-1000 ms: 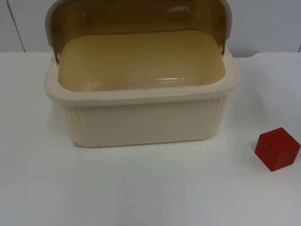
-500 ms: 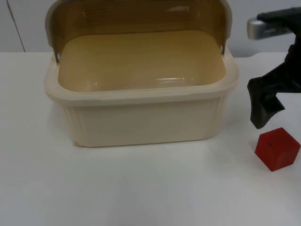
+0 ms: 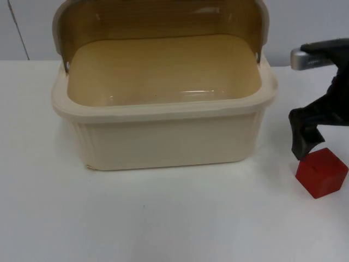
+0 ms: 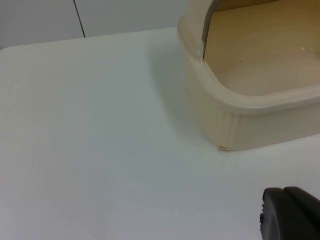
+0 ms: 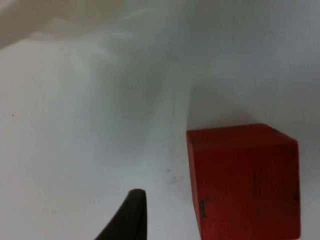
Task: Open the box lid with the left hand, place the block into the box with the right hand, then close the box lid with the left hand.
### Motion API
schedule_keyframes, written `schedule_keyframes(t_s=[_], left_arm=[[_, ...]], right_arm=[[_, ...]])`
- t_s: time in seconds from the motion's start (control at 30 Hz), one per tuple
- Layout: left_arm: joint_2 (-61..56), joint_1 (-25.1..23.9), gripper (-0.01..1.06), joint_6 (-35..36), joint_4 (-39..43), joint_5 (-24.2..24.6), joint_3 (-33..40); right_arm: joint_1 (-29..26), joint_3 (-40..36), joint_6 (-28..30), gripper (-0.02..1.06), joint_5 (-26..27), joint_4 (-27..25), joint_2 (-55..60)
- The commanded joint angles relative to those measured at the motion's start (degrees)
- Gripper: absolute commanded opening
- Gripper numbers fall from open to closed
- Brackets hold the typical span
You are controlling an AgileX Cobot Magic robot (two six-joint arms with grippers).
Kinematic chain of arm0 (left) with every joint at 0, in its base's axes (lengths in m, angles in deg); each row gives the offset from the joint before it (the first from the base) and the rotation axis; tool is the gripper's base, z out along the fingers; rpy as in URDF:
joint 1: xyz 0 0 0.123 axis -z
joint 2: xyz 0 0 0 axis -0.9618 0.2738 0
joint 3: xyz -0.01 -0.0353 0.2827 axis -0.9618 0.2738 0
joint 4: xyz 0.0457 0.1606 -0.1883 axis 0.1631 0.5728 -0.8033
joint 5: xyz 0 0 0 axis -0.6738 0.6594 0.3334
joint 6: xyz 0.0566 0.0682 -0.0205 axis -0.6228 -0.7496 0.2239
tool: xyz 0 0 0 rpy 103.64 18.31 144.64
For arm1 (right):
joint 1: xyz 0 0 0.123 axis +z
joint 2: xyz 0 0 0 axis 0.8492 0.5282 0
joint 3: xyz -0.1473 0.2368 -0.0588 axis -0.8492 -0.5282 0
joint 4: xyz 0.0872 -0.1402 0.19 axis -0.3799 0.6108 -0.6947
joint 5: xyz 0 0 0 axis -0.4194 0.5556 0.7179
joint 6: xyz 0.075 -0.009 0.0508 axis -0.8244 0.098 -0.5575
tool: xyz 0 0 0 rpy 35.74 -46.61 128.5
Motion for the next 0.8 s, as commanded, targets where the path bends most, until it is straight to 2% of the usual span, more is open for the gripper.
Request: schedule_keyframes(t_s=[0.0, 0.23, 0.4, 0.43, 0.6, 0.63, 0.77], left_arm=[[-0.12, -0.14, 0.0, 0.34, -0.2, -0.11, 0.28], [-0.12, -0.14, 0.0, 0.34, -0.2, -0.11, 0.28], [-0.12, -0.14, 0.0, 0.34, -0.2, -0.11, 0.28], [-0.12, -0.14, 0.0, 0.34, -0.2, -0.11, 0.28], [-0.12, -0.14, 0.0, 0.34, -0.2, -0.11, 0.28], [-0.12, -0.14, 0.0, 0.34, -0.2, -0.11, 0.28], [-0.12, -0.14, 0.0, 0.34, -0.09, -0.11, 0.28]], right_arm=[[-0.22, 0.18, 0.51, 0.98, 1.21, 0.05, 1.59], [-0.78, 0.18, 0.85, 0.95, 1.96, 1.37, 5.41], [-0.78, 0.18, 0.85, 0.77, 3.27, 1.24, 6.62], [-0.78, 0.18, 0.85, 0.77, 3.27, 1.24, 6.62], [-0.78, 0.18, 0.68, 0.41, 3.16, 1.24, 6.52], [-0.78, 0.18, 0.68, 0.41, 3.16, 1.24, 6.52], [-0.78, 0.18, 0.68, 0.02, 3.29, 1.24, 5.72]])
